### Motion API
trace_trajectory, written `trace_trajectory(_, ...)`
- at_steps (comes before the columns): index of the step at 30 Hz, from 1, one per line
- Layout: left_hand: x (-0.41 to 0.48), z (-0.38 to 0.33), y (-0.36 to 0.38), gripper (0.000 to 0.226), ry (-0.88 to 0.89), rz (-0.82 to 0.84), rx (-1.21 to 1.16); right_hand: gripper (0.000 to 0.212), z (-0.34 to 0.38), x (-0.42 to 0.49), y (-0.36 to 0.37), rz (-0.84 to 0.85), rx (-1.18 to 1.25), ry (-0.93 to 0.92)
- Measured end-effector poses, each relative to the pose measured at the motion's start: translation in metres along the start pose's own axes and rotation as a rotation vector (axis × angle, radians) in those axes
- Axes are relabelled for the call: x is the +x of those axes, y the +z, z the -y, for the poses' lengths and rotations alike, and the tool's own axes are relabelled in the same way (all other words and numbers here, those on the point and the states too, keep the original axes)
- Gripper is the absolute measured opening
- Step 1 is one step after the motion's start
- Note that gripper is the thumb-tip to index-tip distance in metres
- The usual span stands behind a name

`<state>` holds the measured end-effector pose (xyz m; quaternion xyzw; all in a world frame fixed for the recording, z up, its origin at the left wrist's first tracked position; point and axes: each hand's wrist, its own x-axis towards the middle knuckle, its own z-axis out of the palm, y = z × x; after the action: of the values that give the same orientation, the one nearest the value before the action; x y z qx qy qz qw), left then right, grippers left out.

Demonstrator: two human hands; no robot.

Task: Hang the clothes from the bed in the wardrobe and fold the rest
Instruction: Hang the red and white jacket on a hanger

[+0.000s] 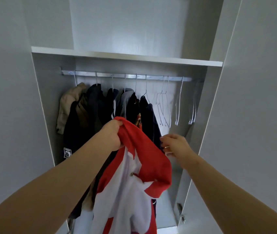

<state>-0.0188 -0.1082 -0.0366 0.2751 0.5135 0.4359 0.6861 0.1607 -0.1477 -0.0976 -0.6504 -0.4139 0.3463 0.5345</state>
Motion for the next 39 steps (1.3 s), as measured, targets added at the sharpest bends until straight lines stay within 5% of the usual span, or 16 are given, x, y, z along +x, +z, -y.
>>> trace_trajectory(3,0.038,-0.010,0.022,0.017,-0.008,0.026,-0.039,0.013,0.002,0.058,-0.005,-0.013,-0.002,-0.014)
trace_trajectory(12,0.139,-0.049,0.090,0.031,0.073,-0.021,-0.027,0.014,0.004,0.218,-0.012,-0.075,-0.165,-0.079)
trace_trajectory(20,0.201,-0.065,0.093,0.032,0.090,-0.030,-0.063,0.044,-0.003,0.292,-0.001,-0.137,-0.274,-0.073)
trace_trajectory(26,0.228,-0.067,0.086,0.032,0.056,-0.061,-0.097,0.062,0.000,0.321,0.015,-0.026,-0.094,0.088)
trace_trajectory(31,0.240,-0.065,0.089,0.032,0.031,-0.063,-0.101,0.022,0.002,0.332,0.018,-0.040,0.088,0.051)
trace_trajectory(39,0.240,-0.062,0.095,0.032,0.049,-0.081,-0.105,0.015,0.015,0.321,0.008,-0.050,0.207,-0.086)
